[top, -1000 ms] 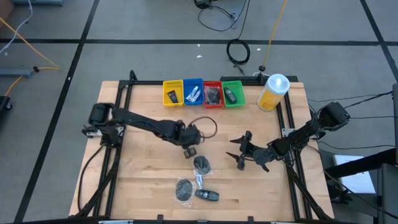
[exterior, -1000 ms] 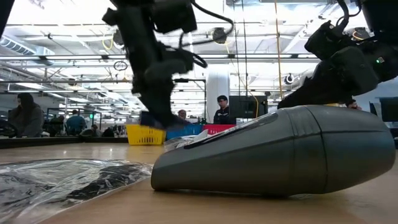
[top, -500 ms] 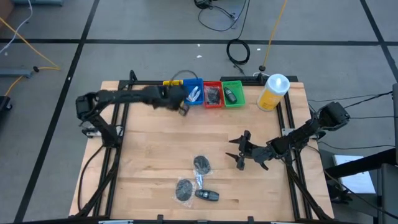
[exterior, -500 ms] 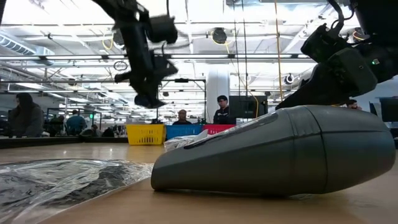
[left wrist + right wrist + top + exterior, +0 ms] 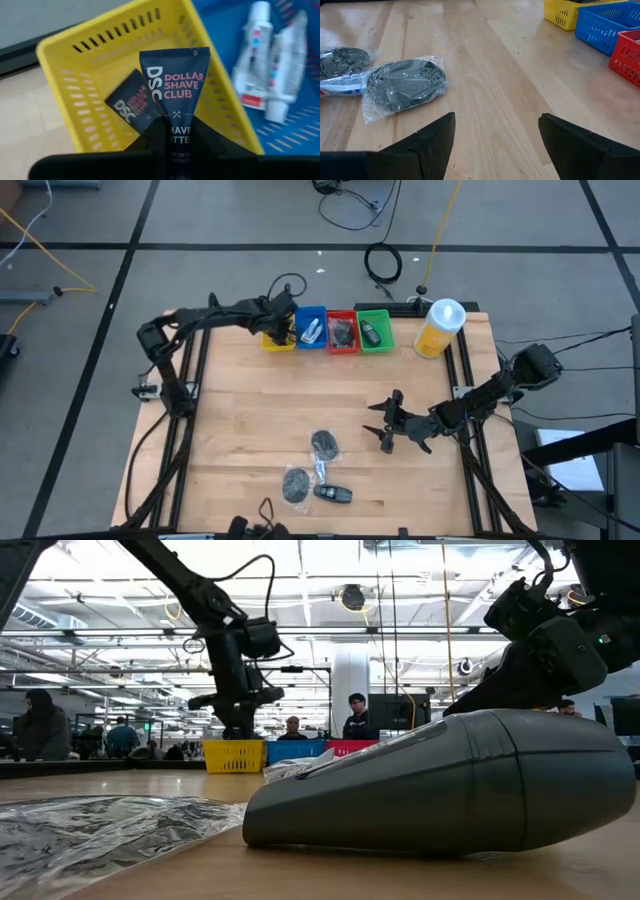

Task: Pick & Place Travel size toiletries
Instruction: Put the blue shave cream into the yellow basket, then put the black hairbrush into the red basket

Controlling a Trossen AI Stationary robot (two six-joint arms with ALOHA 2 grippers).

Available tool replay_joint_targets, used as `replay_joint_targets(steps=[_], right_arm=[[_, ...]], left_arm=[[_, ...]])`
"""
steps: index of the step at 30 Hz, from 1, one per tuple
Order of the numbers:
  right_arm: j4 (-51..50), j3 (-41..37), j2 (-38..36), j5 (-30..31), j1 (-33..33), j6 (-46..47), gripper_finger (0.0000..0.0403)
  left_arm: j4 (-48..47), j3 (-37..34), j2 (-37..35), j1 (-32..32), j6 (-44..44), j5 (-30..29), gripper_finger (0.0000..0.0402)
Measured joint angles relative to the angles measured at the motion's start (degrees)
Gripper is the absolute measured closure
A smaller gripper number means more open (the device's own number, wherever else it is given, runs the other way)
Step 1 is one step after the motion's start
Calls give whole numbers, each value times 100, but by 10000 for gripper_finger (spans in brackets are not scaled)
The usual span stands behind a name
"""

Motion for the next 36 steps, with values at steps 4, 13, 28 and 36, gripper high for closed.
replay_joint_targets(steps=[4, 13, 28, 36], right_arm=[[-2, 0, 0, 0, 0, 0, 126], [-2, 0, 0, 2, 0, -20, 126], [-2, -2, 0, 4, 0, -60, 126], [-2, -4, 0, -9, 9, -95, 126]], left_arm=[[29, 0, 129, 77, 25, 12, 338], [10, 0, -134, 153, 334, 388, 202], [-128, 5, -1489, -1913, 726, -748, 155], [493, 2, -1076, -4157, 550, -2321, 177]])
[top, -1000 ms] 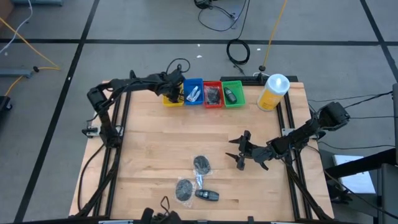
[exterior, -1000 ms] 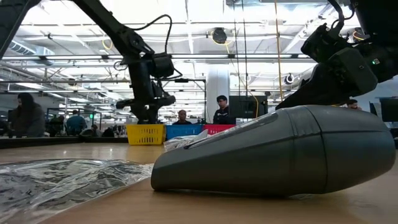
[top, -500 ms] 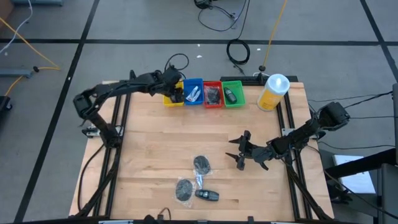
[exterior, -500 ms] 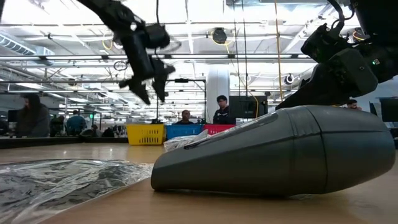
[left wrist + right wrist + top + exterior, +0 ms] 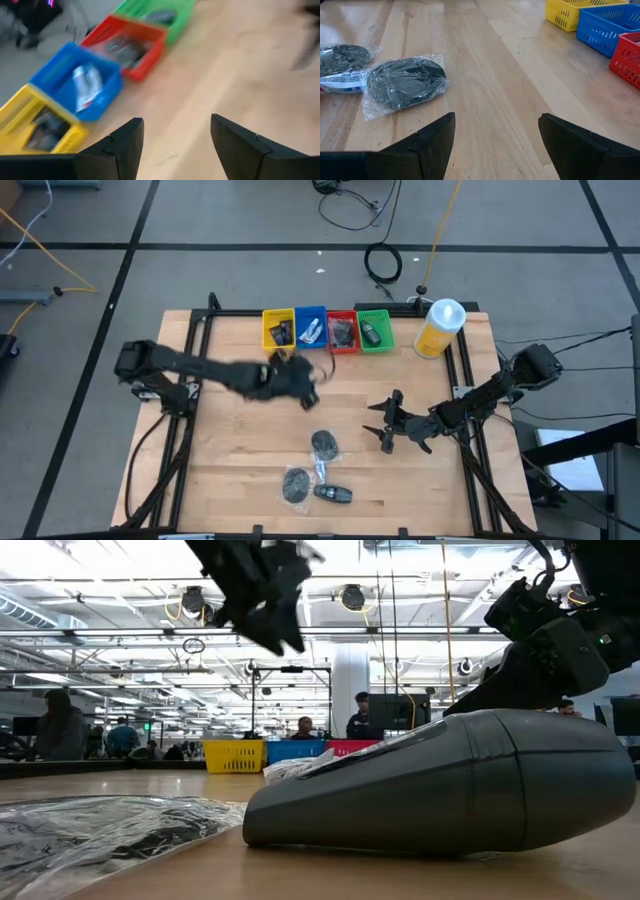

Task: Pick & Place Travel size toiletries
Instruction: Put the black hairbrush into the red basket

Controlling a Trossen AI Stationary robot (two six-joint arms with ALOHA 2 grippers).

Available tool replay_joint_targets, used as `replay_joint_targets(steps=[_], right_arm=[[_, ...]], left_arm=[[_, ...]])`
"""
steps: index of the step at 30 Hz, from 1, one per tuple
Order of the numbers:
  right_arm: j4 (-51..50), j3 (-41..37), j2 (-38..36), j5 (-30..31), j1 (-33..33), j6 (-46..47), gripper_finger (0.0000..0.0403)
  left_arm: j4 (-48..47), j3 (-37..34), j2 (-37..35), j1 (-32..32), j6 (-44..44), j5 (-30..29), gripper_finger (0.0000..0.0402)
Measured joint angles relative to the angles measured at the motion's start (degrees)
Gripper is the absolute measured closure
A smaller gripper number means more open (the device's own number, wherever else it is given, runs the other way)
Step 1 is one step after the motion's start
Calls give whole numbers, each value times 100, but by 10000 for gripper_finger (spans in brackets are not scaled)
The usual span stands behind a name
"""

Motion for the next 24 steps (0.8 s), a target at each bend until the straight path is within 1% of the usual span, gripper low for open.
replay_joint_targets(steps=[5, 9, 16, 19, 22, 24], right_arm=[[-17, 0, 0, -4, 0, -10, 126], [-26, 0, 0, -77, 0, -12, 126], [23, 0, -2, -579, 0, -386, 126], [57, 0, -2, -616, 0, -596, 126], [18, 0, -2, -624, 1, -635, 126], [-9, 0, -2, -649, 2, -633, 126]], left_arm=[[687, 2, 478, -988, -254, -707, 186], [1435, 2, 951, -1478, -194, -788, 188], [2816, -2, 1800, -1836, 569, -95, 190], [3399, -4, 2022, -1859, 853, 263, 195], [3577, -2, 2046, -1858, 988, 615, 200], [3509, -2, 1971, -1869, 1068, 784, 204]])
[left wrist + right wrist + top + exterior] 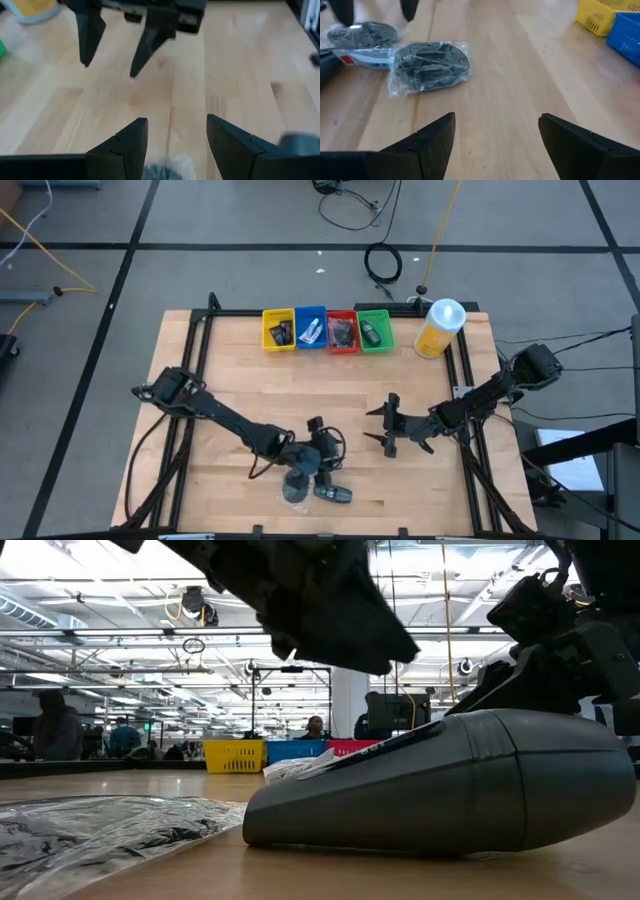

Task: Pick & Place Travel size toiletries
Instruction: Put the black hairbrush into the red basket

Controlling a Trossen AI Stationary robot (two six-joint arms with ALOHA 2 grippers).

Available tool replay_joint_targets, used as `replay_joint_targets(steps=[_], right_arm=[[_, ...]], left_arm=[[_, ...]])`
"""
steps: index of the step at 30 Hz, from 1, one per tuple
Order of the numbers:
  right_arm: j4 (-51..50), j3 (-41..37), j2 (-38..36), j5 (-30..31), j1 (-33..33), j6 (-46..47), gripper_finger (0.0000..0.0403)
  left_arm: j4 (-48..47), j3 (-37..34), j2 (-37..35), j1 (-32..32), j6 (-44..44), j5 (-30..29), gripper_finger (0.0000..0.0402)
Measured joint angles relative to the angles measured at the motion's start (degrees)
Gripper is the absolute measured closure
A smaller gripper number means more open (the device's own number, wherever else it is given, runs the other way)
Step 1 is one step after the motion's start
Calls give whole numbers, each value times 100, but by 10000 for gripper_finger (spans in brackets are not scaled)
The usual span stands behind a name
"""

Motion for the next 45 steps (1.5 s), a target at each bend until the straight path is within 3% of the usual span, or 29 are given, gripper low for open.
replay_joint_targets(steps=[4, 9, 14, 19, 29, 38, 41, 45], right_arm=[[-46, 0, 0, -404, 0, 108, 126], [-7, 0, 77, -1375, 1, -252, 126], [282, 4, 236, -1887, 153, -387, 126], [541, 0, 373, -1697, 554, -469, 126], [521, 0, 400, -515, 1235, -259, 126], [520, 0, 400, -492, 1268, -257, 126], [502, 0, 400, -486, 1268, -256, 126], [434, 0, 400, -235, 1268, -200, 126]], left_arm=[[-413, 0, -306, -98, 191, 66, 213], [-1407, 0, -743, -277, 207, 57, 223], [-1638, 2, -858, -408, 77, 185, 231], [-2003, 2, -848, -495, -149, 443, 232], [-2218, 2, -844, -121, -746, -23, 213], [-2013, 2, -476, 658, -473, 1166, 115], [-1933, 2, -301, 808, -450, 1214, 92], [-1809, 2, -151, 948, -478, 1228, 93]])
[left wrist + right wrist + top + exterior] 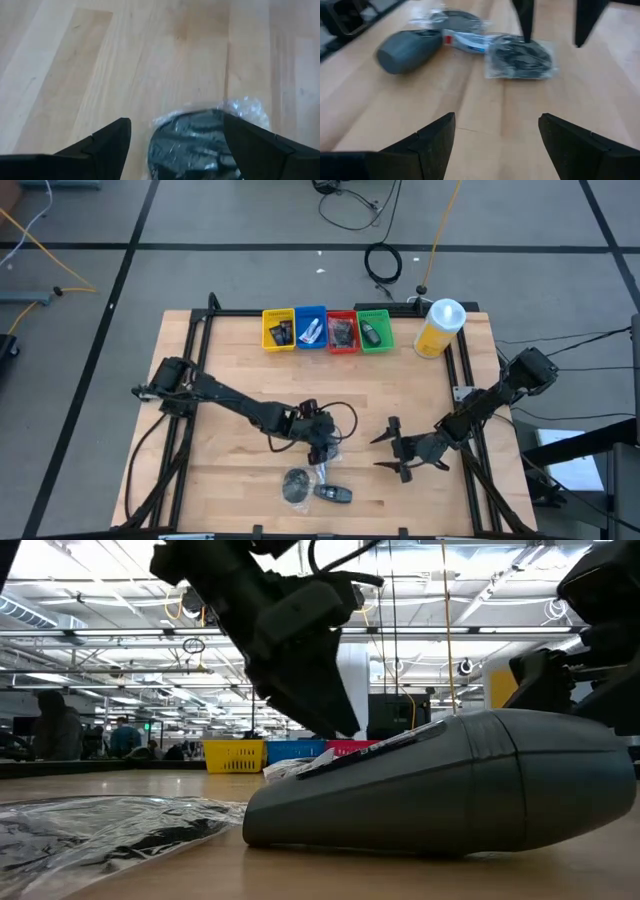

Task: Pick & Place Travel size toiletries
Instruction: Put the black hairbrush into the red basket

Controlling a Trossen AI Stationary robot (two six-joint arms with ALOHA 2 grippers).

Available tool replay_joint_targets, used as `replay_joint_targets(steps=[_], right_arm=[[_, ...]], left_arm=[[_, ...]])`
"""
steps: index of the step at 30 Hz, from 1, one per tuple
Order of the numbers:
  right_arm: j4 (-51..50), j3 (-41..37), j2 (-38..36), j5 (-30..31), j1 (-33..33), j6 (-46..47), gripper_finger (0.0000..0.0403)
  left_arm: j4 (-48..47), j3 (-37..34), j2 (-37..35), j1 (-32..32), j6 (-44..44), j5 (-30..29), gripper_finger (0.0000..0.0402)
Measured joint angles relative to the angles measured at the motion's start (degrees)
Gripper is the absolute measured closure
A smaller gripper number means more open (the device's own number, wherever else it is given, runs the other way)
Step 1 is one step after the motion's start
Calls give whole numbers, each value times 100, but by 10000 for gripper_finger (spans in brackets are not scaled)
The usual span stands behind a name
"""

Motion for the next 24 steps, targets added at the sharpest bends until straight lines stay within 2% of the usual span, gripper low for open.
replay_joint_targets(steps=[5, 9, 16, 24], right_arm=[[-41, 0, 0, 163, -4, 30, 126], [-41, 0, 0, 178, -4, 30, 126], [-40, 0, 0, 179, -6, 30, 126], [-40, 0, 0, 181, -7, 30, 126]], left_arm=[[-10, 0, 15, 231, -474, 130, 127], [-380, 0, 15, 374, -754, 553, 153], [-787, -9, 15, 371, -1248, 671, 180], [289, -653, 13, 420, -1599, 1286, 213]])
